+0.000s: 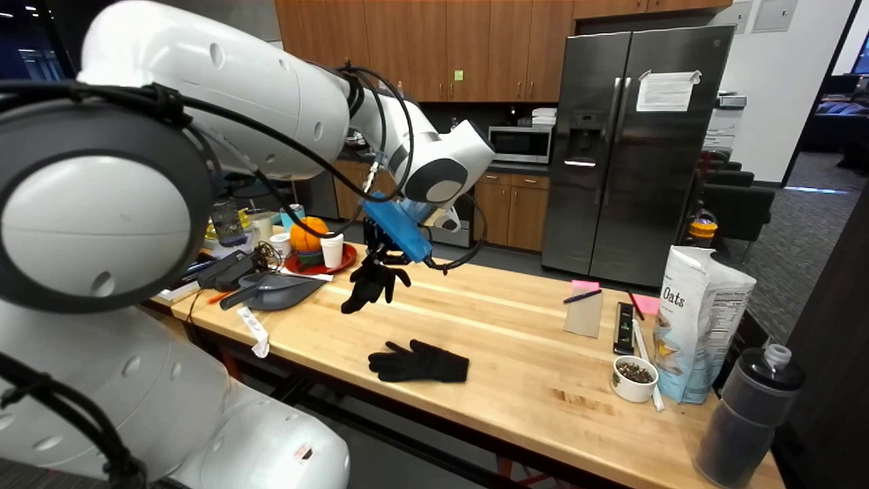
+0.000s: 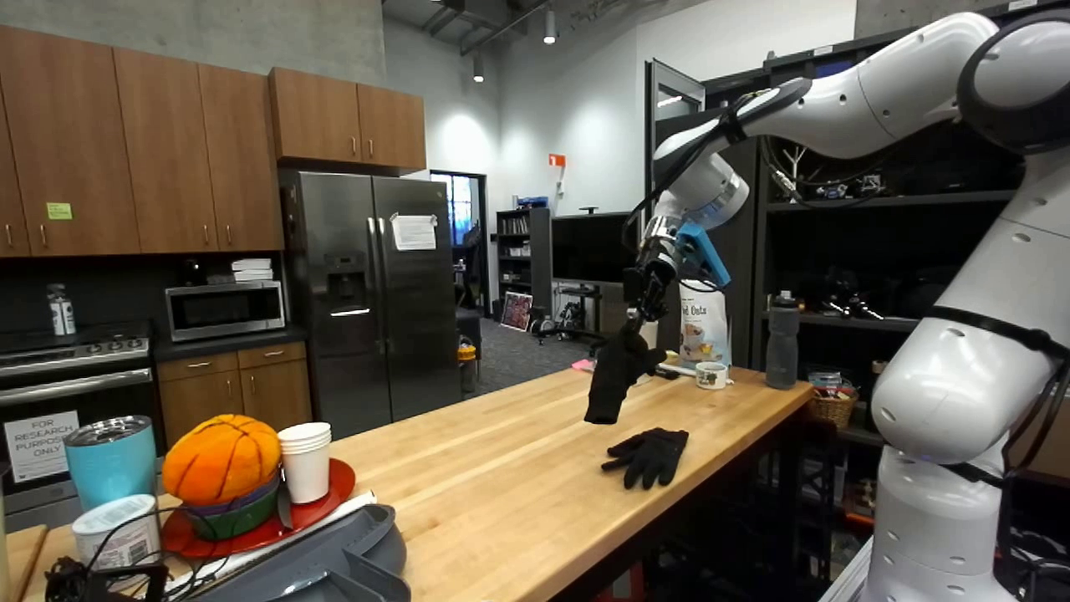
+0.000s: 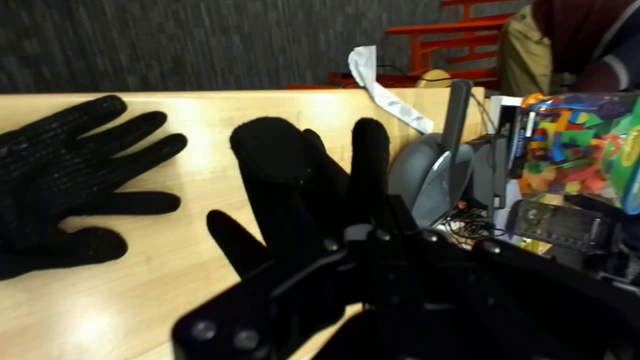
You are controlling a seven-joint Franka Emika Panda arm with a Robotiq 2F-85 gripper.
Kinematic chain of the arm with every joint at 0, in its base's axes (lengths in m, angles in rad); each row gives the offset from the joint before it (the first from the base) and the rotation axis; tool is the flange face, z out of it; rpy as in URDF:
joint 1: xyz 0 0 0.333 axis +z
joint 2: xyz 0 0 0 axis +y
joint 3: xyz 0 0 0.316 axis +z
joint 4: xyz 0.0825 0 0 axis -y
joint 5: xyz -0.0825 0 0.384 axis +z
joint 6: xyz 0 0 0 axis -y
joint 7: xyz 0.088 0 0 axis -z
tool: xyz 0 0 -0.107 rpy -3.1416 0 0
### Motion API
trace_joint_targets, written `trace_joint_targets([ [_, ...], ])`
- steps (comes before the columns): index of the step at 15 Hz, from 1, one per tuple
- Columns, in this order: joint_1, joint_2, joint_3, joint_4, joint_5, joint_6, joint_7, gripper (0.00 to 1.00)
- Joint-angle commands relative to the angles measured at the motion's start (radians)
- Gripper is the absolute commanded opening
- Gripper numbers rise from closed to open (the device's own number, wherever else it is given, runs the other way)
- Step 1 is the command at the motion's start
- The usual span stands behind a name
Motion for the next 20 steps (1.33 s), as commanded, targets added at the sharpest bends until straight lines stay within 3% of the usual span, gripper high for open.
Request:
trace_joint_targets([
  [1, -0.037, 0.081, -0.055, 0.055, 0.117, -0.164, -0.044, 0.01],
  [3, -0.073, 0.114, -0.067, 0.061, 0.189, -0.224, -0.017, 0.01],
  [9, -0.173, 0.204, -0.049, 0.067, 0.322, -0.202, 0.074, 0.01],
  [20, -0.230, 0.424, -0.052, 0.118, 0.441, -0.159, 0.304, 0.01],
])
